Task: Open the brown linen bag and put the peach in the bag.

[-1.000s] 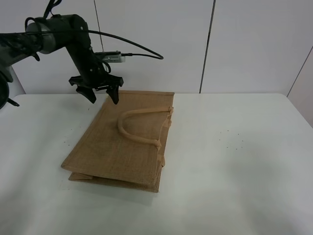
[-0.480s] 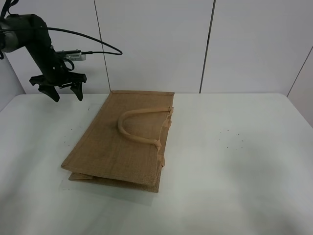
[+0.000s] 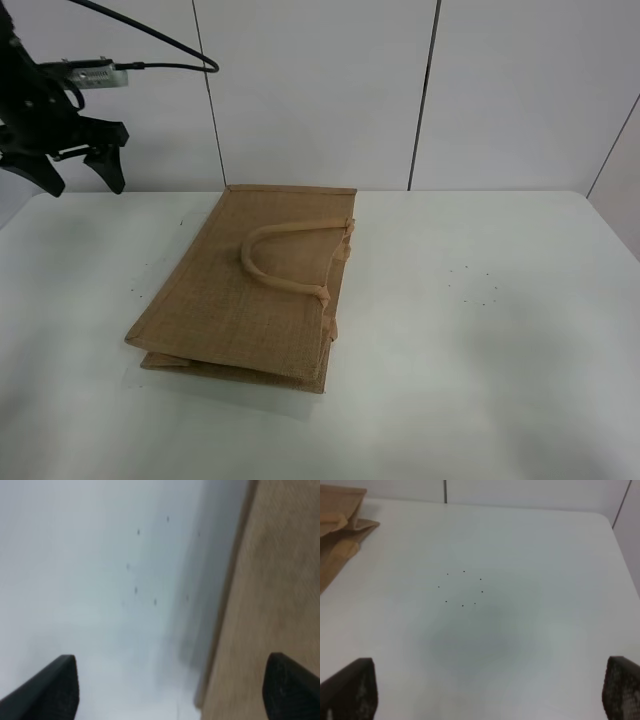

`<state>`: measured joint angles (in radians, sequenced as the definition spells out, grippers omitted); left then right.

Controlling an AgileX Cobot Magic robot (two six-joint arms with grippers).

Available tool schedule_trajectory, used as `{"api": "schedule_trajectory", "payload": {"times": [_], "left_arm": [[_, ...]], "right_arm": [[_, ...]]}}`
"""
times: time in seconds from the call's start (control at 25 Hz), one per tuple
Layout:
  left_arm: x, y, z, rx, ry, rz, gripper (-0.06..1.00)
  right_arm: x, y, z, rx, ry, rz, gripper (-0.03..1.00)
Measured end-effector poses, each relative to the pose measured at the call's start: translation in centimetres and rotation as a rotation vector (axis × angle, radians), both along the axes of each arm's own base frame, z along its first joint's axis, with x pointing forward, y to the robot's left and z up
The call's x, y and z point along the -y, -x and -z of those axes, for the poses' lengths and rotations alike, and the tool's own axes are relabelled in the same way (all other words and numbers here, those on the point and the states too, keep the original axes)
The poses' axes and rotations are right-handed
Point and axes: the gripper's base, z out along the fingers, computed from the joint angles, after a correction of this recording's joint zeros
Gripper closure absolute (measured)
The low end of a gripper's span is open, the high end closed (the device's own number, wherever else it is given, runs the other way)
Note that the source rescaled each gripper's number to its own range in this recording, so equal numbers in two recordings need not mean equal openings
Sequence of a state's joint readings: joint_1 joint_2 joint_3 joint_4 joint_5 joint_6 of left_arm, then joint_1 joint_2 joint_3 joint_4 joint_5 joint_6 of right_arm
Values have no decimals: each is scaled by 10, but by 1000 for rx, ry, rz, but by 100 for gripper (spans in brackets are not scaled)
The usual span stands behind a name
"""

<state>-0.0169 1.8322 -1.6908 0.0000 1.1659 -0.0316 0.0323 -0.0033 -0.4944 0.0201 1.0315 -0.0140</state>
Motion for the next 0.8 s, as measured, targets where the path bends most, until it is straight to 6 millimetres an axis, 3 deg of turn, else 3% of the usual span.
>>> {"api": "schedule_trajectory", "payload": {"times": [0.16,0.36,0.6,0.8], "left_arm": [[-1,63,-31,45,1,-1,-6],[-3,148,-39,74,-5,2,-6],[-5,243,-9,88,-12,31,-6],[-6,301,28,187,-15,37,-6]], "right_arm": [[0,0,0,0,0,0,-3],[0,0,0,0,0,0,-3],[0,0,0,0,0,0,-3],[0,0,0,0,0,0,-3]]}}
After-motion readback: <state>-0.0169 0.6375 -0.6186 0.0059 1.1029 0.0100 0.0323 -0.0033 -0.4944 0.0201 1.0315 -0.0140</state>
